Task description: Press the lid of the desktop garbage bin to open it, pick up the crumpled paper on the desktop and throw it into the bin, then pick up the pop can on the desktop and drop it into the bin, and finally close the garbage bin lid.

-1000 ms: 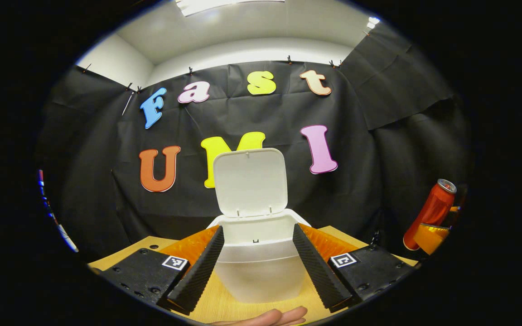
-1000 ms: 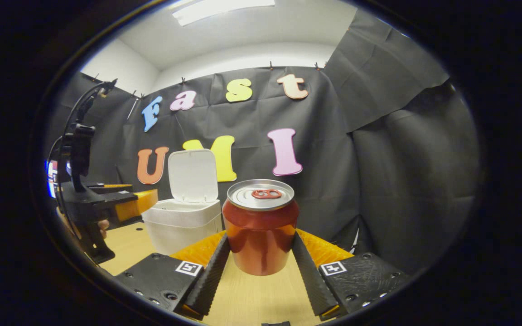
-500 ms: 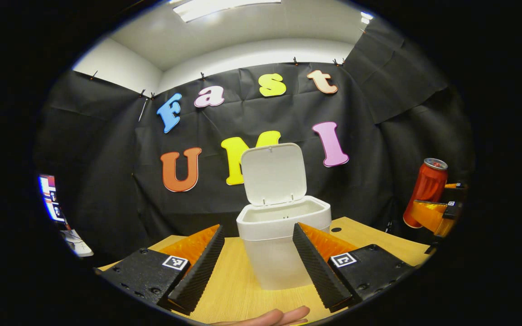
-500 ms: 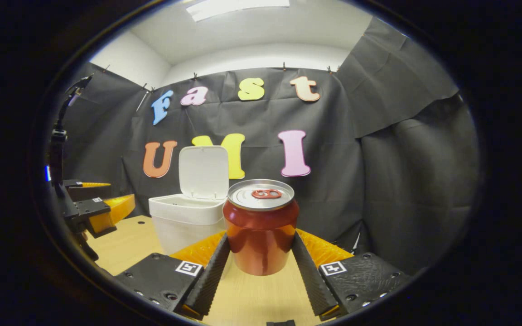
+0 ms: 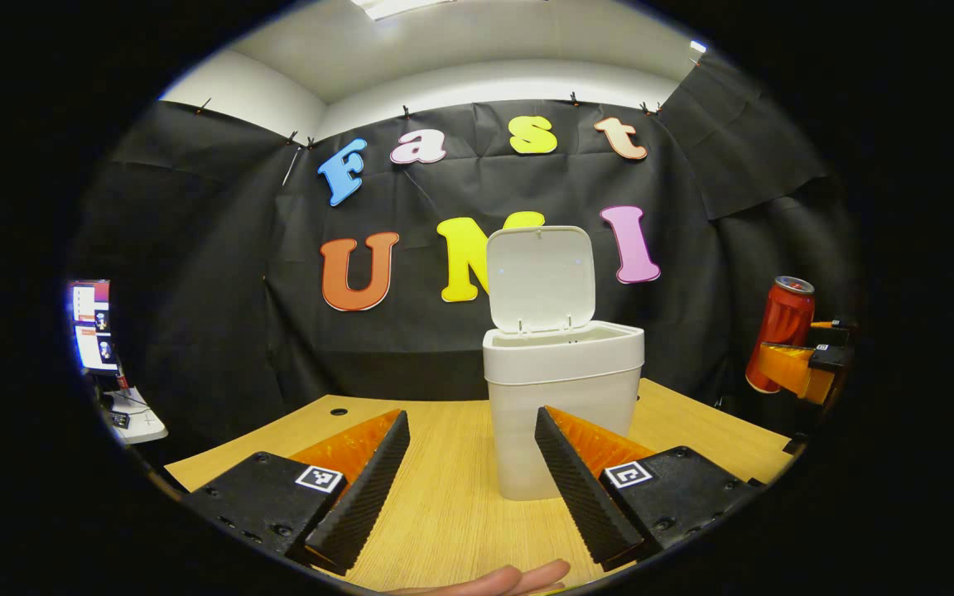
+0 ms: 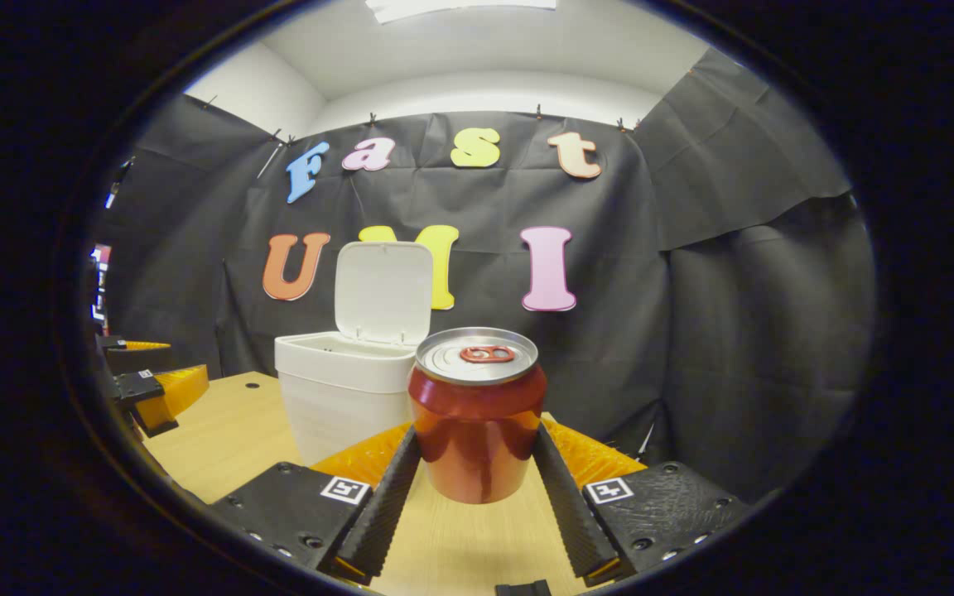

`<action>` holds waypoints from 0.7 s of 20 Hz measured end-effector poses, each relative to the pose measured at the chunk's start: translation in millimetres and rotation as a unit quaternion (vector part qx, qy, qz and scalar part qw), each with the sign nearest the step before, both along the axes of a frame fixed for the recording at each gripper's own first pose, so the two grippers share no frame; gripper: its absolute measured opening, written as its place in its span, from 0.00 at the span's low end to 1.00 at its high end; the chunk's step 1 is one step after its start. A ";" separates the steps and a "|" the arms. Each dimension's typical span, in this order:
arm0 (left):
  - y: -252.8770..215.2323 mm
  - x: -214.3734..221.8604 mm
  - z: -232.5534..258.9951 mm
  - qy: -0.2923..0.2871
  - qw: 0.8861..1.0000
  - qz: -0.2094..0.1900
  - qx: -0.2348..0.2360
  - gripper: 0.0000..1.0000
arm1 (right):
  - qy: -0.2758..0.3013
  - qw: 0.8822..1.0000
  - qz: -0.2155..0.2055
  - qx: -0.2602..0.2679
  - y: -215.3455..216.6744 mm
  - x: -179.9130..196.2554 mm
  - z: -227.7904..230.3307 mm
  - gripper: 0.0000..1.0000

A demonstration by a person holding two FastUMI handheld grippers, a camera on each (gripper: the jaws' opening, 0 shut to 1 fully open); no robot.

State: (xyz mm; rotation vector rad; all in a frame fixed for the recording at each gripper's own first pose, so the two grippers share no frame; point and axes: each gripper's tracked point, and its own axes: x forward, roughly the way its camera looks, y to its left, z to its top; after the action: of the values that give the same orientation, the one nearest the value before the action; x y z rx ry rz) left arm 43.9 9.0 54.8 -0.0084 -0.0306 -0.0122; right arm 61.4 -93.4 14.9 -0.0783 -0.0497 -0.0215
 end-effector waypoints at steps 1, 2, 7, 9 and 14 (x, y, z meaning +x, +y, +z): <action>1.4 -2.2 -2.3 -0.001 1.000 0.000 0.006 0.99 | 0.001 1.000 -0.002 -0.002 1.6 0.2 -1.1 0.79; 5.1 -3.9 -3.9 -0.005 1.000 0.004 0.008 0.99 | 0.002 1.000 -0.003 -0.005 4.3 -0.1 -2.7 0.80; 1.5 -9.9 -14.2 0.000 1.000 -0.018 -0.004 0.98 | 0.020 1.000 0.018 -0.017 25.9 -4.3 -11.5 0.79; 5.3 -12.9 -18.8 0.002 1.000 -0.016 -0.005 0.98 | 0.026 0.999 0.020 -0.030 34.2 -6.7 -15.2 0.79; 11.9 -15.9 -20.6 0.005 1.000 -0.016 -0.003 0.99 | 0.044 0.998 0.032 -0.034 52.5 -11.9 -9.9 0.79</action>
State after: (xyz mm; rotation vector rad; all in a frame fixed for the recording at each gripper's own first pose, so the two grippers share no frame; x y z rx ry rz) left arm 28.0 21.0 34.2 -0.0155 -0.0199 -0.0446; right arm 49.5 -40.9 5.0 -0.1447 0.0353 0.0470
